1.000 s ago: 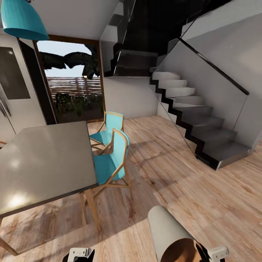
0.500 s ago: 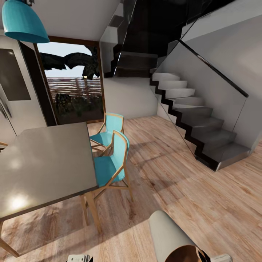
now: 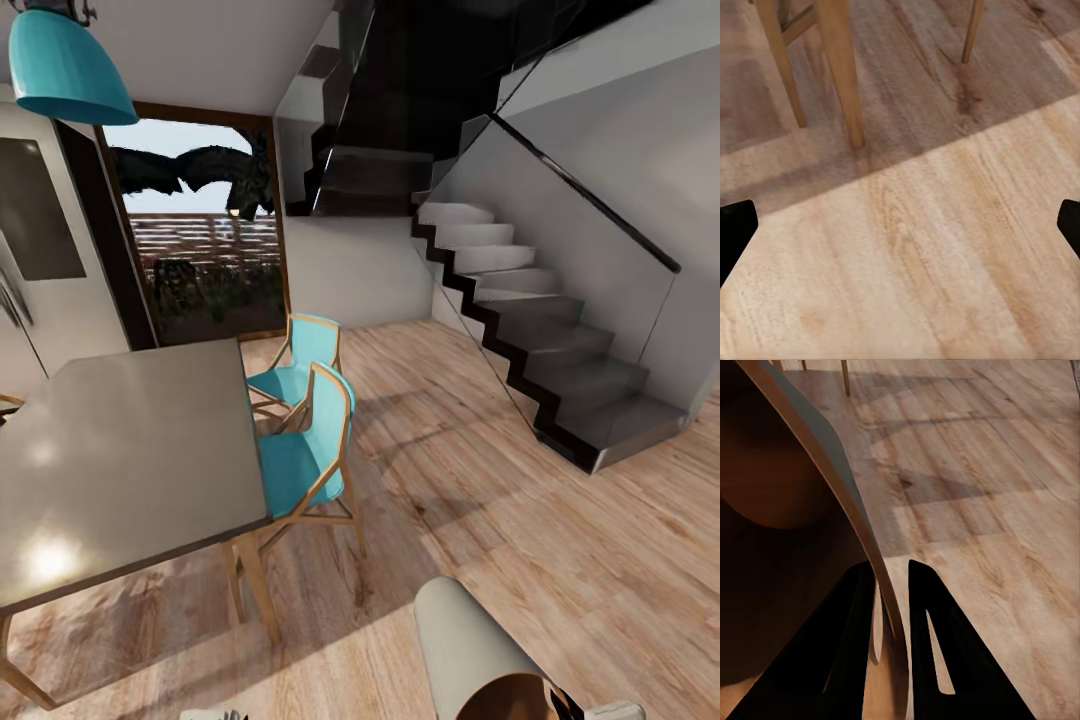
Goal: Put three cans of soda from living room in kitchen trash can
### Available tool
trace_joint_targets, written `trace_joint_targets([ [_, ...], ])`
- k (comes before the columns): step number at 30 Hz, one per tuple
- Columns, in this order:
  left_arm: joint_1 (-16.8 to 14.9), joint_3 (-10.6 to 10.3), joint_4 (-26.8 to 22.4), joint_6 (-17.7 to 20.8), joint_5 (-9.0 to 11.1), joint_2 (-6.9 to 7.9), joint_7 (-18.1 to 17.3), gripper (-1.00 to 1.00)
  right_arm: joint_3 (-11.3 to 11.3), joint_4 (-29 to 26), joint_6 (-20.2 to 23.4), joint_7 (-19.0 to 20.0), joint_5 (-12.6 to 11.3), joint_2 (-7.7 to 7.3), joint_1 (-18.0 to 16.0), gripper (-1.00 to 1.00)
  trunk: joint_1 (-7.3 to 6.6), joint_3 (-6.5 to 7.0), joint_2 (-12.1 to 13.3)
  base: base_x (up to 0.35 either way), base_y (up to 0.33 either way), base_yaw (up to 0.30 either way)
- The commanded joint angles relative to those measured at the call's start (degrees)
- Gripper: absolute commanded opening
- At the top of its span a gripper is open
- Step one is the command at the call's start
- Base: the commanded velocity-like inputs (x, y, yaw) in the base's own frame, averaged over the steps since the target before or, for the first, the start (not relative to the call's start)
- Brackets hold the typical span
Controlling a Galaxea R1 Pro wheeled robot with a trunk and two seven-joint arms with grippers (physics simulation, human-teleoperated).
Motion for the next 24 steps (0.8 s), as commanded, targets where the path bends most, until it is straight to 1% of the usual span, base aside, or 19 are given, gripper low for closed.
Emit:
trace_joint_targets([
  [1,0.01,0.01,0.27,-0.27,0.02,0.08,-0.01,1.0,-0.17,-0.13,0.03,0.29,-0.43,0.01,-0.02,-1.0,-0.23,0.19,0.41,0.0,0.0,0.0],
  [10,0.02,0.04,1.19,-1.22,0.0,0.43,-0.26,1.0,-1.97,-0.23,0.03,0.6,-0.43,-0.06,-0.02,-1.0,-2.21,1.81,4.02,0.0,0.0,0.0],
  [18,0.02,0.03,1.29,-1.36,-0.04,0.7,-0.32,1.0,-2.86,-0.16,0.09,0.65,-0.4,-0.13,-0.02,-1.0,-3.96,3.24,7.23,0.0,0.0,0.0],
  [24,0.02,-0.01,1.3,-1.38,-0.06,0.73,-0.33,1.0,-4.92,-0.15,0.13,0.68,-0.39,-0.09,-0.02,-1.0,-5.28,4.32,9.64,0.0,0.0,0.0],
])
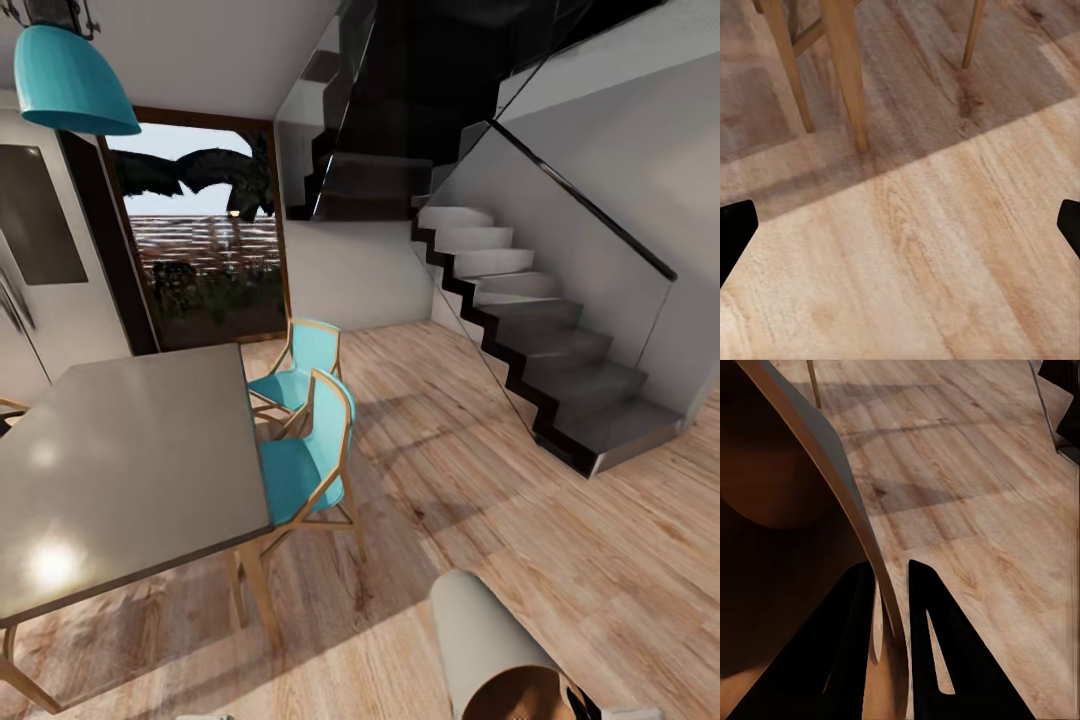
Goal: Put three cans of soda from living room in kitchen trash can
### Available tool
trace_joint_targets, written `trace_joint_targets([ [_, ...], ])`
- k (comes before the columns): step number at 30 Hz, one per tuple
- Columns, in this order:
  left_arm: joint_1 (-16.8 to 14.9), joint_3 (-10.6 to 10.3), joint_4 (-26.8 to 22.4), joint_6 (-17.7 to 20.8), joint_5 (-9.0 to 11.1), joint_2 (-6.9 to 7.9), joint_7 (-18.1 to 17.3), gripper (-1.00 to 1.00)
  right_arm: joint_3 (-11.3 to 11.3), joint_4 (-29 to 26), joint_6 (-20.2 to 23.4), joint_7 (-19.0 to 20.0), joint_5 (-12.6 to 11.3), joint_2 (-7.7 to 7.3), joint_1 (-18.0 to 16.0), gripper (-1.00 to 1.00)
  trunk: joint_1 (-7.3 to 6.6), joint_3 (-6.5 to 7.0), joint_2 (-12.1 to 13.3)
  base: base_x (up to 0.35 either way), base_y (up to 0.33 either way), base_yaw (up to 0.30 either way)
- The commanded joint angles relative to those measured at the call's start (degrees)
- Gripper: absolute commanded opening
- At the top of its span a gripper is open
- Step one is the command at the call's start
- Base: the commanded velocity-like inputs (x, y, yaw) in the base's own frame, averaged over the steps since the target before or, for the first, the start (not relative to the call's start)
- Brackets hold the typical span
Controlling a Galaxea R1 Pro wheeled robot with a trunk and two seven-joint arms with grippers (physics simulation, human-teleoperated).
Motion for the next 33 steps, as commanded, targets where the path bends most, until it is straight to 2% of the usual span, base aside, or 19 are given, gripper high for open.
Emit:
trace_joint_targets([
  [1,0.0,-0.01,0.01,-0.02,0.0,0.0,0.0,1.0,-0.16,-0.1,-0.01,0.31,-0.07,0.01,-0.02,-1.0,-0.23,0.19,0.41,0.0,0.0,0.0],
  [5,0.0,-0.03,0.01,-0.06,0.1,0.0,0.0,1.0,-0.52,-0.1,0.11,0.35,-0.08,0.02,-0.02,-1.0,-1.11,0.91,2.02,0.0,0.0,0.0],
  [18,0.0,-0.04,0.01,-1.4,0.03,-0.07,0.09,1.0,-0.75,0.2,0.12,0.35,-0.11,0.1,-0.02,-1.0,-1.11,0.91,2.02,0.0,-0.01,0.0],
  [33,0.0,-0.04,0.01,-1.5,0.06,-0.08,0.09,1.0,-1.01,1.04,0.12,0.32,-0.16,0.02,-0.02,-1.0,-1.11,0.91,2.02,0.0,-0.18,0.0],
])
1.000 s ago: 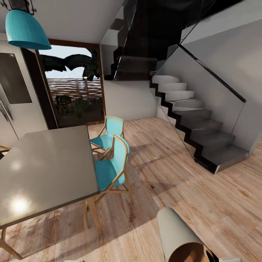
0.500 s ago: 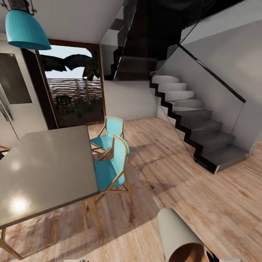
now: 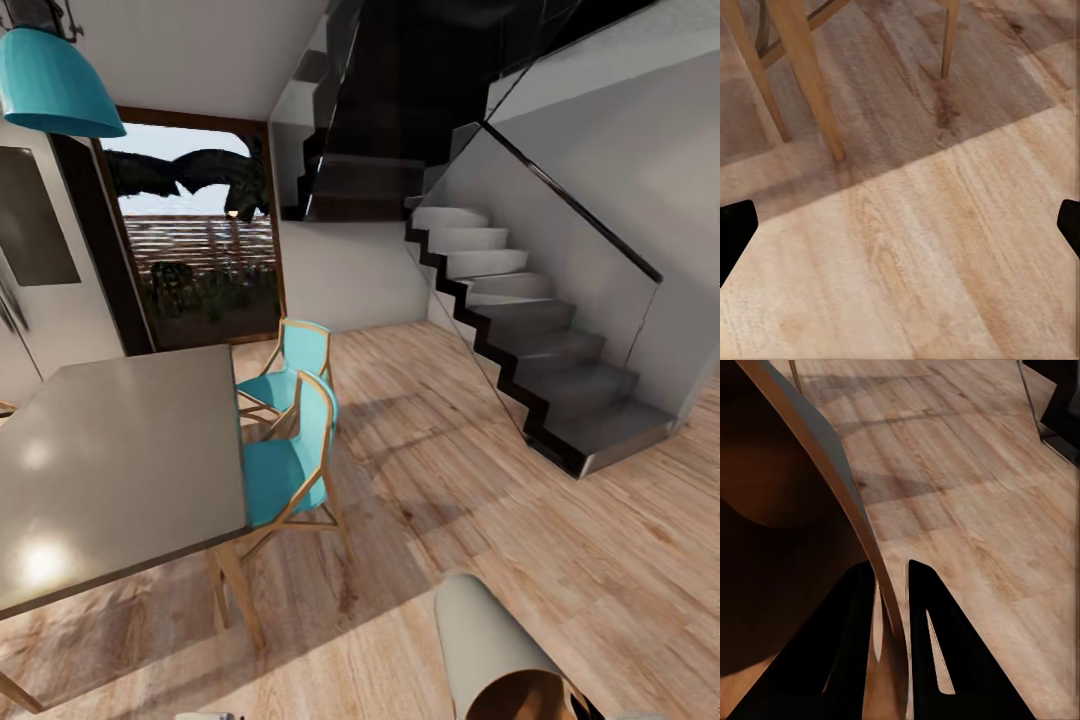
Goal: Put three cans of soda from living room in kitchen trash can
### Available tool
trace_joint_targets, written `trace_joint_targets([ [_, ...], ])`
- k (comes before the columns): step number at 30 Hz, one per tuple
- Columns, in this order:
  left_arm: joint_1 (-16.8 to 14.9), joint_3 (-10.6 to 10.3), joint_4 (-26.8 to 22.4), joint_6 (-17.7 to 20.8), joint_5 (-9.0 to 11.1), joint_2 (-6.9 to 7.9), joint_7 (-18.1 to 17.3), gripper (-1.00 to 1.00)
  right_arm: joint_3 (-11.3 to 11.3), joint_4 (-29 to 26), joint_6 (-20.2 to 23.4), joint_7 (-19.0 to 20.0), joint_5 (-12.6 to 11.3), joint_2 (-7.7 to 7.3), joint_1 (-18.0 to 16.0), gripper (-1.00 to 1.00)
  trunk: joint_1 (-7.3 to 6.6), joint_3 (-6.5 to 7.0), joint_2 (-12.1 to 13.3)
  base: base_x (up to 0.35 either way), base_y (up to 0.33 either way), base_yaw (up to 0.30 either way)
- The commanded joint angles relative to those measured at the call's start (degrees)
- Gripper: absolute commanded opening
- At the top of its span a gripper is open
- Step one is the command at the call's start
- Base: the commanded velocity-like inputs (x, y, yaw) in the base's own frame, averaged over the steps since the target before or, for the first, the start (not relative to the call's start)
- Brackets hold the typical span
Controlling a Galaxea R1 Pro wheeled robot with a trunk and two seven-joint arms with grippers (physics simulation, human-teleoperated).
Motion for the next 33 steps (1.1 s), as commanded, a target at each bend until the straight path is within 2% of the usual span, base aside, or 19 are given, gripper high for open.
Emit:
trace_joint_targets([
  [1,0.0,0.0,0.01,-0.11,0.07,0.0,0.0,1.0,-0.1,-0.12,-0.03,0.3,-0.18,0.03,-0.02,-1.0,0.0,0.01,0.0,0.0,-0.098,0.0],
  [17,0.0,0.04,-0.08,-0.42,0.2,0.0,0.0,1.0,-0.26,-0.16,-0.01,-0.61,-0.18,0.62,-0.02,-1.0,0.0,0.05,0.0,0.0,-0.011,-0.011],
  [33,0.0,0.03,-0.08,-0.42,0.24,0.0,0.0,1.0,-0.27,-0.13,-0.02,-0.45,-0.22,0.46,-0.02,-1.0,0.0,0.89,0.0,0.0,0.0,-0.181],
])
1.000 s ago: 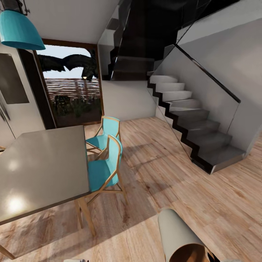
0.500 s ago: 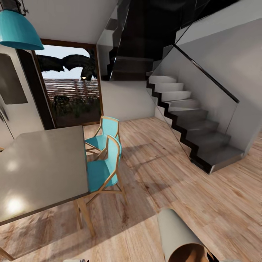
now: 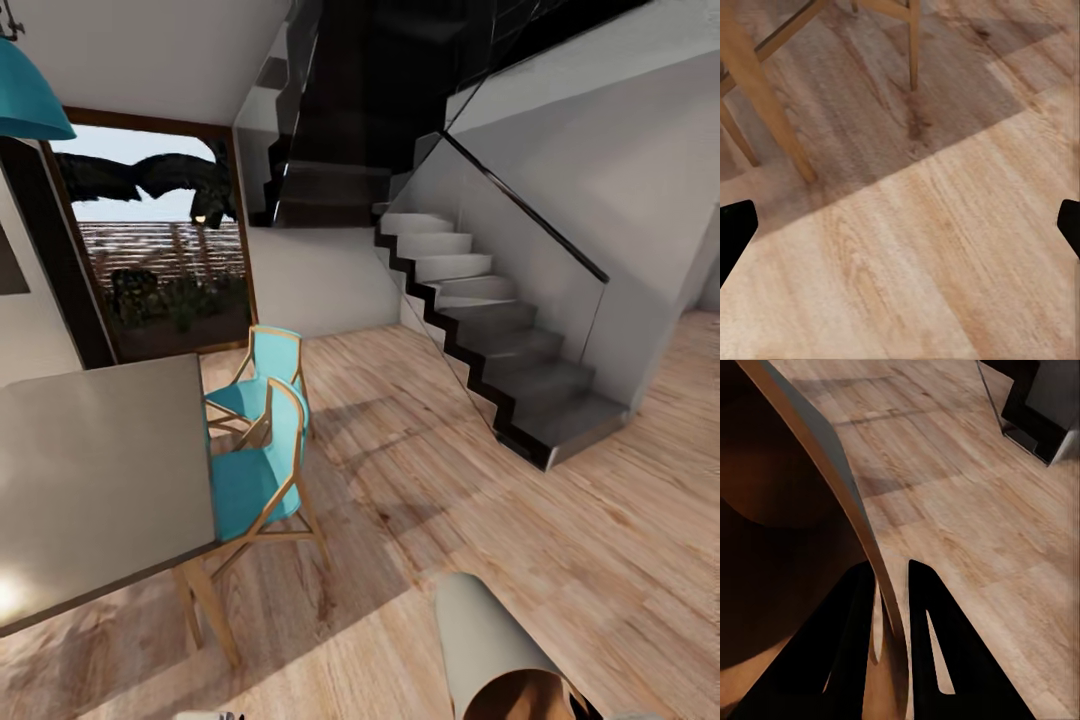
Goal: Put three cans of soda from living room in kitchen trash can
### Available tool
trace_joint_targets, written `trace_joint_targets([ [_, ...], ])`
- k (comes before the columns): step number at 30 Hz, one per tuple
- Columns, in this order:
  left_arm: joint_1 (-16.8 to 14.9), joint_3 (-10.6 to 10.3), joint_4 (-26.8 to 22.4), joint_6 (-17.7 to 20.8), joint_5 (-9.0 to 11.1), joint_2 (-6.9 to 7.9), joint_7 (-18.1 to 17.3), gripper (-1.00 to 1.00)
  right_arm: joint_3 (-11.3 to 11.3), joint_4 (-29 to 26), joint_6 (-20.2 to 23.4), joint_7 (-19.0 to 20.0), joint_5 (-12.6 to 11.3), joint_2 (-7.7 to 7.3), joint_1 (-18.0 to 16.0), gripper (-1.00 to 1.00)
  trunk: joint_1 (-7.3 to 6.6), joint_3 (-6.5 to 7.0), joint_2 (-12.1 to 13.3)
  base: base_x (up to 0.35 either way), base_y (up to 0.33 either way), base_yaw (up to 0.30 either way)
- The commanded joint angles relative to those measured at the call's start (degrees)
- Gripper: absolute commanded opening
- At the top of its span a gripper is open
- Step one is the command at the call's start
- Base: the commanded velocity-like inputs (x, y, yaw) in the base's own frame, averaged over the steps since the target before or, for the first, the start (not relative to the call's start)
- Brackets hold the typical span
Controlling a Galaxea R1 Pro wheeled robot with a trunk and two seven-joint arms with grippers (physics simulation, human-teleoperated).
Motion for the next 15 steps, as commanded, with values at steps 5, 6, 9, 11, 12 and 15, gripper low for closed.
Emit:
trace_joint_targets([
  [5,0.0,-0.02,-0.01,-0.01,-0.02,0.0,0.0,1.0,-0.18,-0.11,0.02,0.29,-0.44,-0.02,-0.02,-1.0,0.0,0.32,0.0,0.0,0.0,-0.196],
  [6,0.01,0.0,0.0,-0.01,0.0,0.0,0.0,1.0,-0.18,-0.11,0.02,0.29,-0.44,-0.06,-0.02,-1.0,0.0,0.38,0.0,0.0,0.0,-0.193],
  [9,0.02,0.0,0.03,0.0,0.01,0.0,0.0,1.0,-0.18,-0.11,0.02,0.29,-0.44,-0.08,-0.02,-1.0,0.0,0.58,0.0,0.0,0.0,-0.192],
  [11,0.01,0.03,0.03,0.0,0.02,0.0,0.0,1.0,-0.18,-0.11,0.02,0.29,-0.45,-0.08,-0.02,-1.0,0.0,0.7,0.0,0.0,0.0,-0.19],
  [12,0.01,0.01,0.03,-0.01,0.01,0.0,0.0,1.0,-0.18,-0.11,0.02,0.29,-0.45,-0.08,-0.02,-1.0,0.0,0.76,0.0,0.0,0.0,-0.178],
  [15,0.02,-0.01,0.04,-0.01,0.02,0.0,0.0,1.0,-0.18,-0.12,0.02,0.29,-0.45,-0.11,-0.02,-1.0,0.0,0.88,0.0,0.0,0.0,-0.124],
])
